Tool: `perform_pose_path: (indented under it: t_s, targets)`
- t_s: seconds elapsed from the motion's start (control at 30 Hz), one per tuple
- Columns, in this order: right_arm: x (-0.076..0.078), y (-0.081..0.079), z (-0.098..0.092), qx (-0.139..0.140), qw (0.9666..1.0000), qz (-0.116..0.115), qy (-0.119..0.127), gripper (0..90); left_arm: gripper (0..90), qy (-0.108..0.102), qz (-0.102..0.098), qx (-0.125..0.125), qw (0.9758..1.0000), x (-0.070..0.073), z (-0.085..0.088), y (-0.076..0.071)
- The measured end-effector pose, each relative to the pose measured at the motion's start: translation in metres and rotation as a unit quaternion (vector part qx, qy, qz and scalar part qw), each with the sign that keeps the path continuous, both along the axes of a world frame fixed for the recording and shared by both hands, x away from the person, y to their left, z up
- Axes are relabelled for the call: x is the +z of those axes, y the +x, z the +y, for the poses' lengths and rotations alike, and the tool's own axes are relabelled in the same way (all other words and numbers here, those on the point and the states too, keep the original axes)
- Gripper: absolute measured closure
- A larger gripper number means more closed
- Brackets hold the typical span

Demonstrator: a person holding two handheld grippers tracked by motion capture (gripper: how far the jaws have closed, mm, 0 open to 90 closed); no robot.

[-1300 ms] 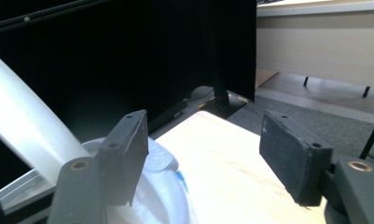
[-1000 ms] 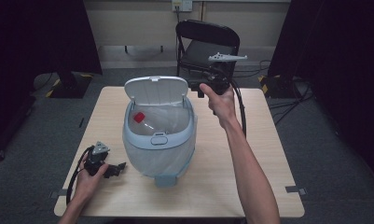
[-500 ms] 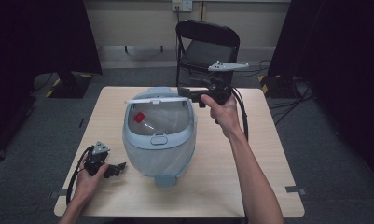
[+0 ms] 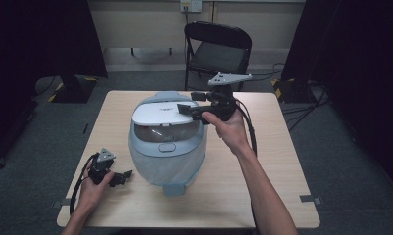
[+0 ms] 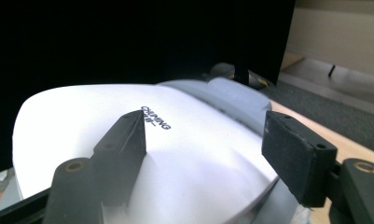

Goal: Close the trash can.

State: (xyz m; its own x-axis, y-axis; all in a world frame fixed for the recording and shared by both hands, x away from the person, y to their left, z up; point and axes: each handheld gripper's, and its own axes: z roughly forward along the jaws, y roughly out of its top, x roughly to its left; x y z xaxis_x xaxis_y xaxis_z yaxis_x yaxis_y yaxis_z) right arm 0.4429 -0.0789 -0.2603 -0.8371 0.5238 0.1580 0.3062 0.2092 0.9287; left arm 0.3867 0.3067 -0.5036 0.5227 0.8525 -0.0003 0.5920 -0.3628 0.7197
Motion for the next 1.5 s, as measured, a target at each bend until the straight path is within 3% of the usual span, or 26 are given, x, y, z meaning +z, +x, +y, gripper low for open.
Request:
perform_pose_path:
  t_s: [0.07, 0.13, 0.2, 0.37, 0.5, 0.57, 0.83, 1.1, 1.33, 1.37, 1.4, 1.5]
  targets:
    - [-0.001, -0.003, 0.003, -0.006, 0.9999, 0.003, -0.014, 29.0, 1.6, 0.000, 0.000, 0.000, 1.0000, 0.000, 0.000, 0.000]
    - [-0.005, -0.004, 0.006, 0.004, 0.9996, 0.025, -0.015, 28.1, 1.6, 0.000, 0.000, 0.000, 1.0000, 0.000, 0.000, 0.000]
    - [-0.009, -0.005, 0.008, 0.009, 0.9993, 0.032, -0.018, 26.7, 1.5, 0.000, 0.000, 0.000, 1.0000, 0.000, 0.000, 0.000]
    - [-0.014, -0.012, 0.009, -0.004, 0.9998, 0.014, -0.012, 26.6, 1.5, 0.000, 0.000, -0.001, 1.0000, 0.000, 0.000, 0.000]
    - [-0.019, -0.020, 0.015, -0.015, 0.9985, -0.025, -0.047, 25.2, 1.5, 0.000, 0.000, 0.000, 1.0000, 0.000, 0.000, 0.000]
    - [-0.021, -0.023, 0.016, -0.015, 0.9986, -0.032, -0.040, 25.0, 1.5, 0.000, 0.000, 0.000, 1.0000, 0.000, 0.000, 0.000]
    - [-0.017, -0.039, 0.021, 0.001, 0.9979, -0.028, -0.058, 25.4, 1.5, 0.000, 0.000, 0.000, 1.0000, 0.000, 0.000, 0.000]
    - [-0.016, -0.047, 0.028, -0.020, 0.9972, -0.029, -0.066, 25.5, 1.5, 0.000, 0.000, 0.000, 1.0000, 0.000, 0.000, 0.000]
    - [-0.015, -0.049, 0.032, -0.022, 0.9965, -0.025, -0.076, 25.6, 1.5, 0.000, 0.000, 0.000, 1.0000, 0.000, 0.000, 0.000]
    - [-0.015, -0.050, 0.033, -0.026, 0.9964, -0.029, -0.076, 27.1, 1.5, -0.001, 0.000, 0.000, 1.0000, 0.000, 0.000, 0.000]
    - [-0.017, -0.052, 0.034, -0.027, 0.9947, -0.038, -0.091, 27.0, 1.3, -0.001, 0.001, 0.000, 1.0000, 0.000, 0.000, -0.001]
    - [-0.017, -0.053, 0.033, -0.026, 0.9951, -0.039, -0.087, 26.9, 1.2, -0.001, 0.001, 0.000, 1.0000, 0.000, 0.000, 0.000]
